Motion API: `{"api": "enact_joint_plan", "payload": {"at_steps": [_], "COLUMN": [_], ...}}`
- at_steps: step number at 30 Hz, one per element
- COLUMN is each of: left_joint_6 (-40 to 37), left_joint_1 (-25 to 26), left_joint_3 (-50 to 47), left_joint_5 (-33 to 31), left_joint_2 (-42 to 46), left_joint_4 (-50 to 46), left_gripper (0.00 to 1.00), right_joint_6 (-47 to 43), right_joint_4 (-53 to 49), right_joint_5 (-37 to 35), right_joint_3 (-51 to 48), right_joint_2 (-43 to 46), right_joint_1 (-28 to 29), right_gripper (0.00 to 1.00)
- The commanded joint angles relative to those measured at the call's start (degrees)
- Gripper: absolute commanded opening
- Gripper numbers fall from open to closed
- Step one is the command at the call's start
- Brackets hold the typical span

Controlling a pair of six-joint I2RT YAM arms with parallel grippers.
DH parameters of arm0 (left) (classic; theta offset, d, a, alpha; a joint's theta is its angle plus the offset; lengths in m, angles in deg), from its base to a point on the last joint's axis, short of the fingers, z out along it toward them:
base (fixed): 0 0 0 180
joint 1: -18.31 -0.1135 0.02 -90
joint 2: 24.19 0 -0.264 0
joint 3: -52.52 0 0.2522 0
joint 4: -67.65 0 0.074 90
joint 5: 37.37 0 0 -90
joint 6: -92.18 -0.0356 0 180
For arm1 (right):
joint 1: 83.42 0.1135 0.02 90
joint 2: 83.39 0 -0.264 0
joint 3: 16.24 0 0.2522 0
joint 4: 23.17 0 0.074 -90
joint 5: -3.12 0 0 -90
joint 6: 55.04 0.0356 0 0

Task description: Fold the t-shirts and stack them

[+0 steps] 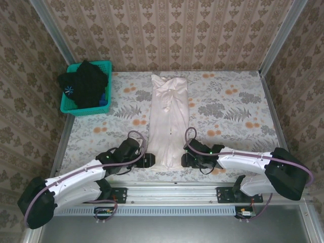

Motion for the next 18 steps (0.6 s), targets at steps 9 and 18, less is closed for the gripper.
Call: {"api": "enact_joint_plan", "payload": {"at_steps": [9, 18], "left_joint_6": [5.8, 6.2], "left_joint_1": [5.3, 5.5], "left_joint_3": [0.8, 1.4], "left_joint_5": [-4.4, -8.6], "left_joint_2": [-2.8, -0.1], "left_joint_4": [-4.1, -8.4], "left_gripper": [0.67, 0.73], "right_joint_6": [3.9, 5.0], "right_joint_4": [1.5, -1.7], "right_joint_5": [-1.8, -5.4], "right_joint_3": [5.3, 7.2], "right_joint_2": [-4.6, -7.5], "right_joint_1": [6.4, 8.2], "right_gripper": [0.59, 0.58]}}
